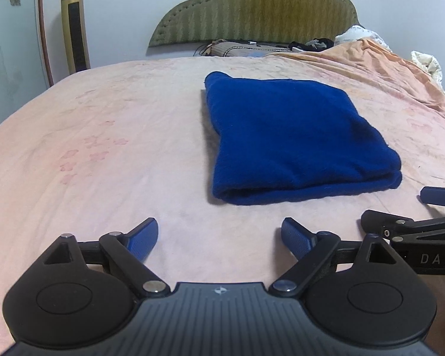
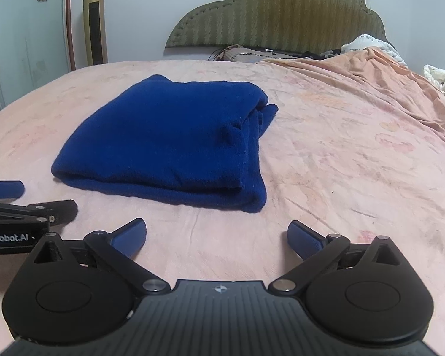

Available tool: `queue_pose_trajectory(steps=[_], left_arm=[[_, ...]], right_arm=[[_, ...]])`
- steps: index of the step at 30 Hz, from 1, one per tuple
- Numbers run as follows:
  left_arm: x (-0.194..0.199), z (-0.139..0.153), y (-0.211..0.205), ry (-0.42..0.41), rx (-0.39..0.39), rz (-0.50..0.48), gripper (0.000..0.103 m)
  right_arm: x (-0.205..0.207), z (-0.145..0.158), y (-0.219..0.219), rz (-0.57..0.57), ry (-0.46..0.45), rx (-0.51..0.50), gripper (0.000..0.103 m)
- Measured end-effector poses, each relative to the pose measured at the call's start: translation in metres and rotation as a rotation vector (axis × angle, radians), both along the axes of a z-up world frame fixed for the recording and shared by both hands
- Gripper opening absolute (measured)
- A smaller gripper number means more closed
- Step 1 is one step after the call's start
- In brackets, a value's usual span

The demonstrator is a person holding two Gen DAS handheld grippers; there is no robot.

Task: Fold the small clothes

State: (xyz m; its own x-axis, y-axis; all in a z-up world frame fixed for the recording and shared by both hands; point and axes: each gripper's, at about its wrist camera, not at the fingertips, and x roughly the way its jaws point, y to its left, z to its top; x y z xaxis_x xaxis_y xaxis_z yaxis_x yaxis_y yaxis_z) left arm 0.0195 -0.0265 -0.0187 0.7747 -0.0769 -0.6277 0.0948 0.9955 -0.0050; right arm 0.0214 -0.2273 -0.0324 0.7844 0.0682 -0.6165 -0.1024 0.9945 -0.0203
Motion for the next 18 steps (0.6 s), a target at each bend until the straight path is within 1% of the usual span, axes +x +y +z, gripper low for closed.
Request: queue_pose_trajectory(steps=[2,4,8,18], left_arm=[[-0.0010,-0.0017,0.0020,-0.006,-0.005,0.012,0.098],[-0.0020,-0.0030,0.0027,-0.009,-0.007,0.020,0.099],[-0.0038,-0.0048,-0.0014,-0.018,0.020,0.032,0.102],[-0.0019,-0.0074,-0.0006,-0.008,0.028,0.037,0.103]], right_arm=[[0.0019,-0.0025,0.0004,0.001,0.012,-0.006,0.103],[0.0030,-0.0039,-0.0005,0.001,0.015,-0.006,0.103],[0.0046,-0.0063,-0.0018,0.000,0.019,0.002,0.103],[0.0051,-0.0082,-0.0041,-0.001,0.019,0.022,0.103]])
